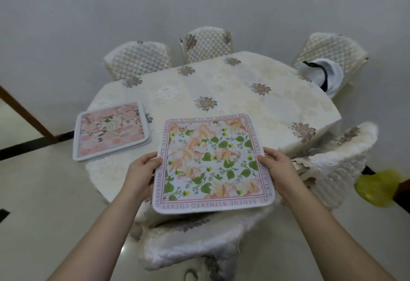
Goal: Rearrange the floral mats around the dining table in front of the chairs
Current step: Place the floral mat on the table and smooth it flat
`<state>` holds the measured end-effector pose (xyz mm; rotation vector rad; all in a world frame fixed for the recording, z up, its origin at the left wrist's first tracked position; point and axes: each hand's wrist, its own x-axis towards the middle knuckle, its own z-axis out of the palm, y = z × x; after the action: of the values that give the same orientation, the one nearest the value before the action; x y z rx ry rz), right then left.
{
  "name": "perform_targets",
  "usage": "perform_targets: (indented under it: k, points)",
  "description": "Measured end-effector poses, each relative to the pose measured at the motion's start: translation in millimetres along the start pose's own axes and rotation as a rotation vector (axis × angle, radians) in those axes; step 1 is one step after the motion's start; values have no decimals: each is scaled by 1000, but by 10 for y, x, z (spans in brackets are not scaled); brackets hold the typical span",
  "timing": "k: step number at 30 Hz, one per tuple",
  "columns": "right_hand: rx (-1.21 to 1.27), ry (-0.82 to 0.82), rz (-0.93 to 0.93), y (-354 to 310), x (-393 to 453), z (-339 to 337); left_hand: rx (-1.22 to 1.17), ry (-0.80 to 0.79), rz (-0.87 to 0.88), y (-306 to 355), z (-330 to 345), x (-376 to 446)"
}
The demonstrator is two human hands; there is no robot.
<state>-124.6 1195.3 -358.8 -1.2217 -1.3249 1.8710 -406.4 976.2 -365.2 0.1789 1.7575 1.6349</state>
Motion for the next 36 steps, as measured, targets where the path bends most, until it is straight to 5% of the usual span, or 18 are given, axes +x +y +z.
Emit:
perform_targets:
  k: [14, 36]
  points:
    - [-265, -56, 67, 154, 946, 824, -4, 120, -89, -230, -474, 706]
    - [-402, -211, 235, 435, 2144, 915, 148, 376, -217, -783, -133, 1332]
